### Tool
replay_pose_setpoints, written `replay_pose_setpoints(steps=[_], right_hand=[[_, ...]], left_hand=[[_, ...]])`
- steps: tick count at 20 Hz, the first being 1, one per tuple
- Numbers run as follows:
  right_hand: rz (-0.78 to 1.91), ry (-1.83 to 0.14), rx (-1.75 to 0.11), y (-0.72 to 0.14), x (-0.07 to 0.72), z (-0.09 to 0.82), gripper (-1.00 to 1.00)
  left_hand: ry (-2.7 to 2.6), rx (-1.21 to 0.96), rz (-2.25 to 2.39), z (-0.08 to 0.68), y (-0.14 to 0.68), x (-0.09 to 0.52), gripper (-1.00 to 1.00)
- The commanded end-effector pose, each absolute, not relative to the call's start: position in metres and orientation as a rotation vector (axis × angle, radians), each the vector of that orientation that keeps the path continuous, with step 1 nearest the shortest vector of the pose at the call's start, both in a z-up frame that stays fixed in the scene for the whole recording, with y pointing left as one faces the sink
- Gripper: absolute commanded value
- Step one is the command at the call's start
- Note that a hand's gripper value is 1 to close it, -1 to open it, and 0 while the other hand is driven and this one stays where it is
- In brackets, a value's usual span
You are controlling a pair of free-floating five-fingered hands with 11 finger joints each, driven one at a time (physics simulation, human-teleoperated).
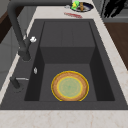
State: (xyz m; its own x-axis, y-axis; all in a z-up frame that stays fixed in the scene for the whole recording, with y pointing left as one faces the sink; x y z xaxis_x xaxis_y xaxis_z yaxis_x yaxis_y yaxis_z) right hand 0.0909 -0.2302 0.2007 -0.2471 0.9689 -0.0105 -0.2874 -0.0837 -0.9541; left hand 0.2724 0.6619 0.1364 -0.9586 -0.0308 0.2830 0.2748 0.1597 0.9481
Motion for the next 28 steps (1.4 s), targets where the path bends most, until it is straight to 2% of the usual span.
replay_pose_setpoints(steps=[1,6,7,16,28], right_hand=[[1.549,-1.128,-0.89,-0.23,0.091,0.201,0.0],[1.549,-1.128,-0.89,-0.23,0.091,0.201,0.0],[1.549,-1.128,-0.89,-0.23,0.091,0.201,0.0],[1.549,-1.128,-0.89,-0.23,0.091,0.201,0.0],[1.549,-1.128,-0.89,-0.23,0.091,0.201,0.0]], left_hand=[[-2.199,-0.237,-1.881,0.113,0.651,0.278,1.0],[-2.206,-0.23,-1.879,0.134,0.662,0.273,1.0],[-2.206,-0.23,-1.879,0.136,0.663,0.271,-1.0],[-2.103,-0.301,-1.915,0.191,0.661,0.265,-1.0],[-2.033,-0.345,-1.92,0.256,0.642,0.212,-1.0]])
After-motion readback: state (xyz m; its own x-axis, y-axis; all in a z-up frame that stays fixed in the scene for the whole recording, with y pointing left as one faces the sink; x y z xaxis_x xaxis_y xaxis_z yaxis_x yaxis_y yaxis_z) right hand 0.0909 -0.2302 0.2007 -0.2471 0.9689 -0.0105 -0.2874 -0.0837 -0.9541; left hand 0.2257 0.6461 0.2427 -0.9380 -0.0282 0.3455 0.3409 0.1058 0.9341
